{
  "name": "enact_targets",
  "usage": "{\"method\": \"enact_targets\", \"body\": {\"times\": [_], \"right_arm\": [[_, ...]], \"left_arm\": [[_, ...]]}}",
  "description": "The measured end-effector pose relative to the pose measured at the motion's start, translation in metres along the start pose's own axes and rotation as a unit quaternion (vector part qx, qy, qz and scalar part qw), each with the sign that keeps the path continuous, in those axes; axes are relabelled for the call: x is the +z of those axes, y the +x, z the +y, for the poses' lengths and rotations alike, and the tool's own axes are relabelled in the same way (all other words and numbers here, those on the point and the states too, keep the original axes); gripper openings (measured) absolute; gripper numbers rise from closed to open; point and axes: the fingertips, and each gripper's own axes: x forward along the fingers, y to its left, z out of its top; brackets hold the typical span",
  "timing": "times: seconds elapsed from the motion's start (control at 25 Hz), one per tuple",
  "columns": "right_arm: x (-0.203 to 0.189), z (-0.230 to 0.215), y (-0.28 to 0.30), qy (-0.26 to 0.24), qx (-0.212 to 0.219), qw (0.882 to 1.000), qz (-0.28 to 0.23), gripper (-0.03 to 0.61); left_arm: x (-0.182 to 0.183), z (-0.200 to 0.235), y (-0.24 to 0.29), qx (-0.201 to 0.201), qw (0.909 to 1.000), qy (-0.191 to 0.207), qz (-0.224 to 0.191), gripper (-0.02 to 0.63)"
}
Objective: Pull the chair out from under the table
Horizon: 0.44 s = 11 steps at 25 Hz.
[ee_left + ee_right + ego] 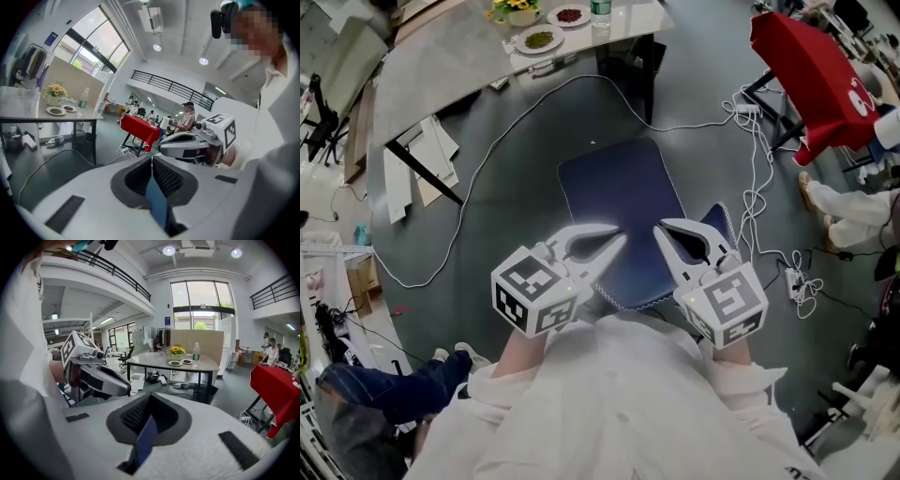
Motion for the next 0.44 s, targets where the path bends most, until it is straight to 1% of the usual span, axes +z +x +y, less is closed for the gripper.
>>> {"method": "enact_targets", "body": {"times": [0.16,0.44], "right_arm": [[0.004,0.003,0.005,0.001,0.007,1.000,-0.002,0.002],[-0.001,0.018,0.003,-0.006,0.022,1.000,0.003,0.002]], "left_arm": [[0.005,0.006,-0.002,0.006,1.0000,0.004,0.000,0.023],[-0.002,0.002,-0.009,0.013,0.9998,0.009,0.007,0.021]]}}
